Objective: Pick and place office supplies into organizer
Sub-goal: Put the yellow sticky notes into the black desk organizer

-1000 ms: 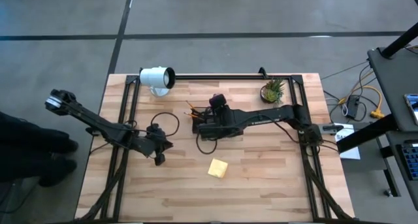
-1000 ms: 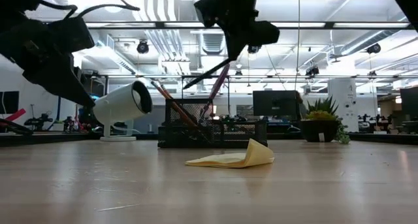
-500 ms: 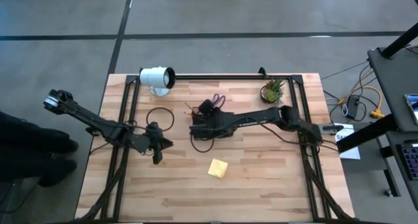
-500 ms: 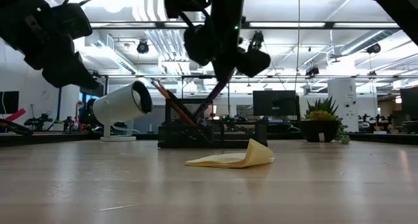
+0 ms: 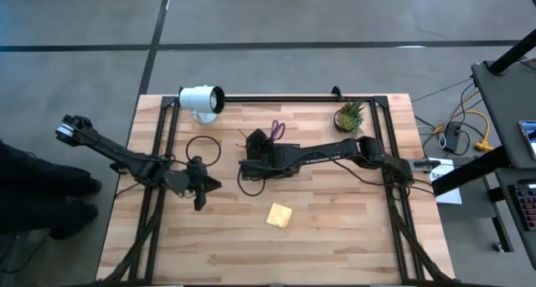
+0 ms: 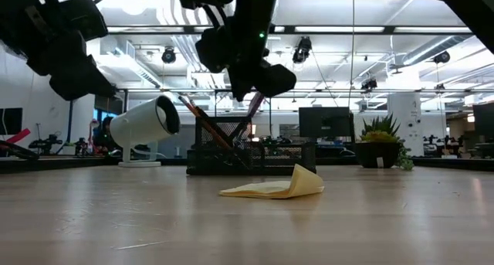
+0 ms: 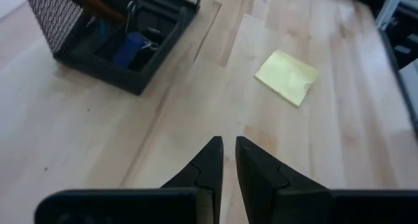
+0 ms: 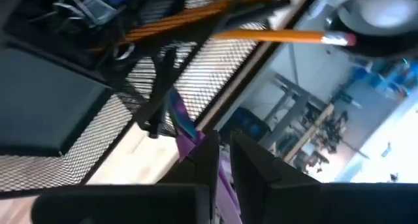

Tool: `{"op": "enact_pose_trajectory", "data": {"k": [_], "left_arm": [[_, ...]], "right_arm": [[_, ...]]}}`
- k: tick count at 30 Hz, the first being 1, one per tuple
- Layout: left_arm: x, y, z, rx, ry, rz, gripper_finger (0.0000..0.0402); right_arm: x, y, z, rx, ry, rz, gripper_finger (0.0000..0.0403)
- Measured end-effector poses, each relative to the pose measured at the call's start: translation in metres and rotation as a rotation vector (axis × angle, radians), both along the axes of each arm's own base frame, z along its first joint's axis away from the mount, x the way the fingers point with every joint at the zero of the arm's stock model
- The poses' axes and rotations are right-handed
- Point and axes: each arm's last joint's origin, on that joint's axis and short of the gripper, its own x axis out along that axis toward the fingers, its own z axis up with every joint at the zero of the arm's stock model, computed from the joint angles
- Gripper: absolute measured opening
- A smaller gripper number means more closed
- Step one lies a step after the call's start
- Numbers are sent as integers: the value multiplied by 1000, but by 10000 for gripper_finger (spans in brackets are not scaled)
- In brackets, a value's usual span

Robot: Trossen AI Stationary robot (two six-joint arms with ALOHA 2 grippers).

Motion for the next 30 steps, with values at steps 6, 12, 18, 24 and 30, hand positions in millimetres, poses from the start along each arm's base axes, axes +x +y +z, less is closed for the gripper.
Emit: {"op": "enact_pose_trajectory", "data": {"k": [6, 12, 18, 24, 30], "left_arm": [[-1, 1, 13, -21, -53, -7, 27], [1, 5, 33, 33, -114, -42, 27], [12, 24, 48, 77, -125, -97, 27], [26, 32, 36, 3, -37, -217, 27], [37, 29, 13, -11, 84, -237, 27]], "right_arm": [[-5, 24, 20, -20, -232, -158, 29], [-14, 52, 56, 419, -516, -462, 29], [-26, 68, 50, 861, -362, -765, 29], [-37, 108, 7, 991, -142, -788, 30], [-44, 148, -15, 1056, -130, -735, 71]]}}
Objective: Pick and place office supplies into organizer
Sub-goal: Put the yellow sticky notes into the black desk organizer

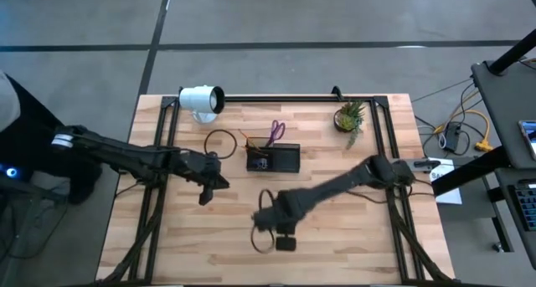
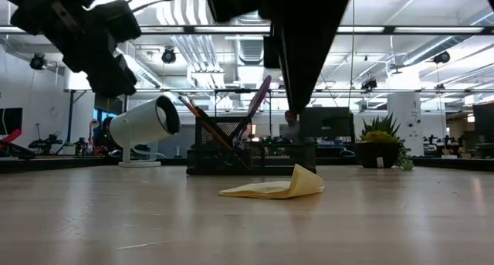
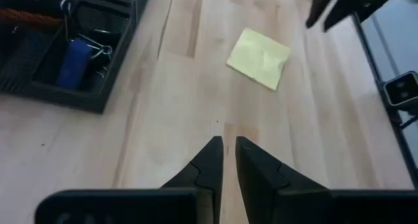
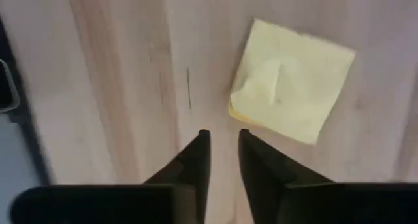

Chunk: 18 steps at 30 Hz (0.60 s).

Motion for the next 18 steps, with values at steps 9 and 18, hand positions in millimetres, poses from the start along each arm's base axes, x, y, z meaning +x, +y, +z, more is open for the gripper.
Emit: {"op": "enact_pose_trajectory", "data": {"k": [9, 18], "left_arm": [[11, -1, -4, 20, -18, -16, 27], [10, -1, -4, 20, -14, -16, 27]], "right_arm": [[-26, 47, -21, -347, -132, 274, 169], [-26, 27, -60, -389, -111, 260, 193]]}}
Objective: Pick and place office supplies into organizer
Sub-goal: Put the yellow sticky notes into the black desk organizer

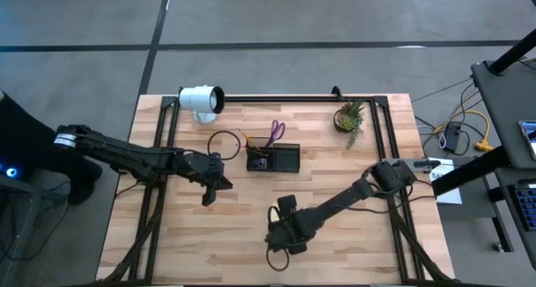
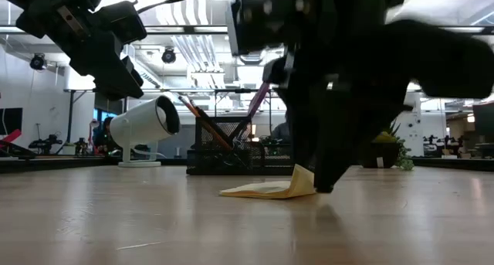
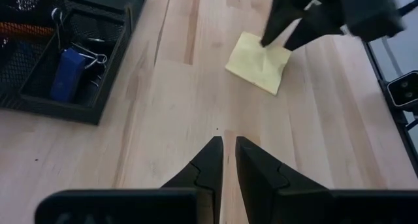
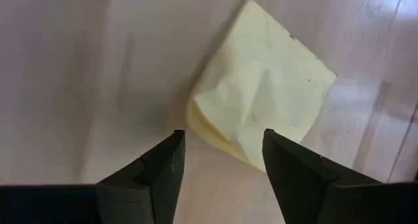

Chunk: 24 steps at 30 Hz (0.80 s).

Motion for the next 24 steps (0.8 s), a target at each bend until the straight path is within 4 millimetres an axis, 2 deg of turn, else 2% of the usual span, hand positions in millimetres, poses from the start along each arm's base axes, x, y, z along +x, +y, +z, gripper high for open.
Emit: {"op": "enact_pose_trajectory", "data": {"k": [7, 16, 19, 21, 24], "left_arm": [[0, 0, 0, -3, 0, 2, 27], [0, 0, 0, -4, 2, 4, 27], [0, 0, 0, -4, 2, 4, 27], [0, 0, 0, -4, 2, 4, 27], [0, 0, 0, -5, 2, 4, 27]], "right_arm": [[5, -8, -8, 13, -8, 65, 156], [12, -15, -9, 39, -28, 112, 49], [16, -23, -9, 46, -34, 65, 17], [19, -30, -7, 57, -45, -9, 11], [24, -44, 10, 61, -95, -162, 9]]}}
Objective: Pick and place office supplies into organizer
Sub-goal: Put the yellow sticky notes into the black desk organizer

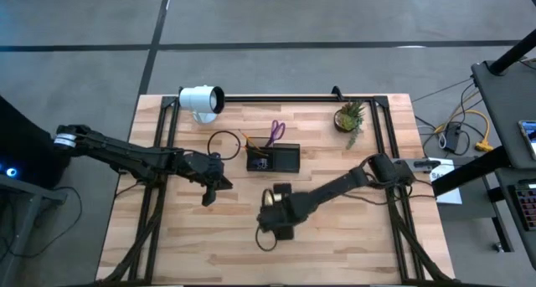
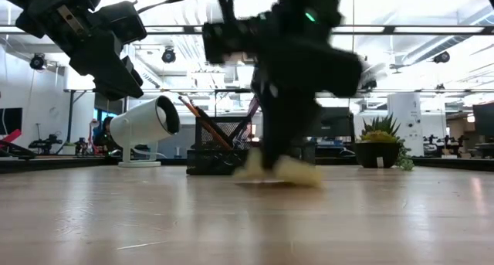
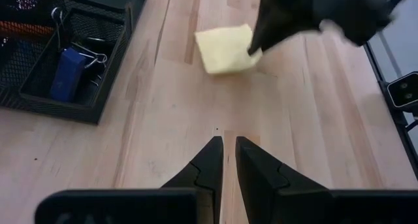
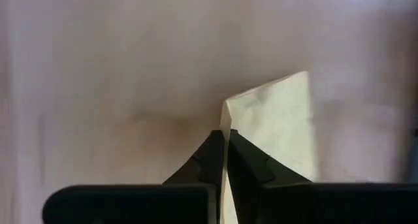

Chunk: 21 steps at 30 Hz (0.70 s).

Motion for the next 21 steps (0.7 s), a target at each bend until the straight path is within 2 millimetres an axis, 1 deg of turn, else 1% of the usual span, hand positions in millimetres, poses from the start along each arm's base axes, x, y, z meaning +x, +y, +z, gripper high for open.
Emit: {"op": "enact_pose_trajectory", "data": {"k": [3, 5, 7, 10, 12, 14, 18, 21], "left_arm": [[0, 0, 0, 0, -1, 0, 27], [0, 0, 1, 0, -3, 0, 27], [0, 0, 1, 0, -7, 0, 27], [0, 0, 3, 2, -16, 3, 27], [-1, 0, 3, 4, -18, 5, 27], [-1, 1, 3, 6, -20, 7, 27], [-1, 1, 3, 6, -18, 8, 27], [-1, 1, 3, 6, -17, 8, 27]], "right_arm": [[2, -13, 35, -33, -99, -121, 8], [-2, -24, 55, -72, -120, -172, 8], [-8, -39, 68, -102, -101, -229, 8], [-15, -66, 78, -128, -51, -270, 8], [-15, -83, 79, -127, -34, -243, 8], [-11, -99, 76, -72, -11, -200, 8], [-5, -129, 62, -21, 4, -159, 8], [-8, -148, 50, 6, 37, -179, 8]]}}
